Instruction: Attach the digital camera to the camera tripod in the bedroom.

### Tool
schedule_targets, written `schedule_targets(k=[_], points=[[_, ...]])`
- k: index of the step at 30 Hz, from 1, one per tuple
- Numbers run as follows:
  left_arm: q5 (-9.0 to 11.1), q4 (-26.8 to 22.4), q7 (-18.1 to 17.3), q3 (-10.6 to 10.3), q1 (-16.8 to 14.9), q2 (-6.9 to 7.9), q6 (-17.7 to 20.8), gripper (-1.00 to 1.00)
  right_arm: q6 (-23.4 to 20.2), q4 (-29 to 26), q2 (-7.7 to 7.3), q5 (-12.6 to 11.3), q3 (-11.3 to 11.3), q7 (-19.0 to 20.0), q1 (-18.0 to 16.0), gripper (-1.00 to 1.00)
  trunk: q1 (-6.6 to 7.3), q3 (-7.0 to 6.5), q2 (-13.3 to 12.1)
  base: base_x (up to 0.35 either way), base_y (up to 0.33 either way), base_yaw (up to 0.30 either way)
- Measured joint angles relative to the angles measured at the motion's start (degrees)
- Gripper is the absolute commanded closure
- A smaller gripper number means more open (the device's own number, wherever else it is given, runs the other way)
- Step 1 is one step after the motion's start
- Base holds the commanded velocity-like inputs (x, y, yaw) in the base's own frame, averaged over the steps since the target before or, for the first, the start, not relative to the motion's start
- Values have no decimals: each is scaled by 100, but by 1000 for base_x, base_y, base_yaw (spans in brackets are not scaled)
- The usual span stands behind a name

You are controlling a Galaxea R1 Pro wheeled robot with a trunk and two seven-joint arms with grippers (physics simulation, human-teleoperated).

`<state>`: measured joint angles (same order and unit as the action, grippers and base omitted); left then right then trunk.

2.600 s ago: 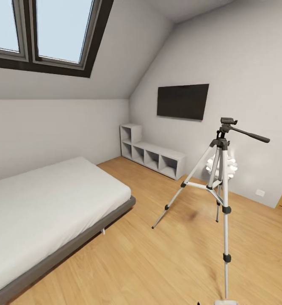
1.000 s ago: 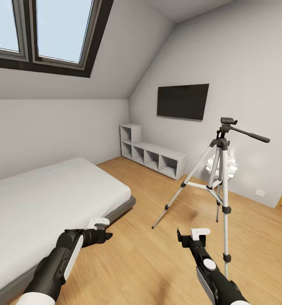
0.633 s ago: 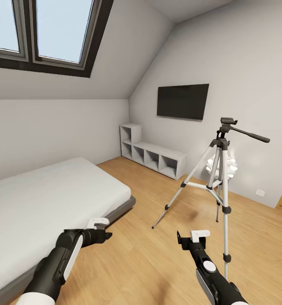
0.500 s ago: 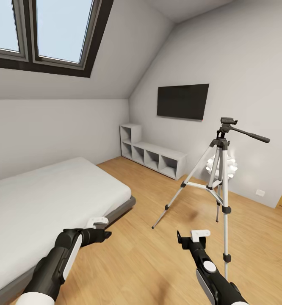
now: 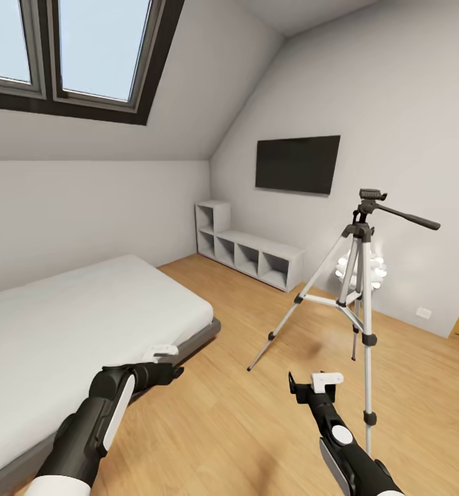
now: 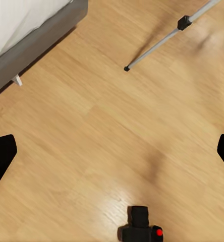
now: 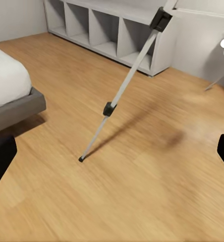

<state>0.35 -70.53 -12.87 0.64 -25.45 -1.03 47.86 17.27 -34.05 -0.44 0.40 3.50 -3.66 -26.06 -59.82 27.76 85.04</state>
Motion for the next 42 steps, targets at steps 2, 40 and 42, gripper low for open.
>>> schedule_targets(k=[2, 40, 42], points=[[-1, -13, 0, 0, 0, -2, 1, -100, 9, 0, -1, 0, 0, -8, 0, -100, -44, 36, 80, 0, 0, 0], [-9, -281, 30, -445, 3, -223, 1, -100, 443, -763, -3, 121, 272, -151, -44, -100, -879, 718, 1605, 0, 0, 0], [-9, -315, 32, -445, 4, -222, 2, -100, 440, -763, -3, 120, 273, -151, -44, -100, -923, 754, 1685, 0, 0, 0]])
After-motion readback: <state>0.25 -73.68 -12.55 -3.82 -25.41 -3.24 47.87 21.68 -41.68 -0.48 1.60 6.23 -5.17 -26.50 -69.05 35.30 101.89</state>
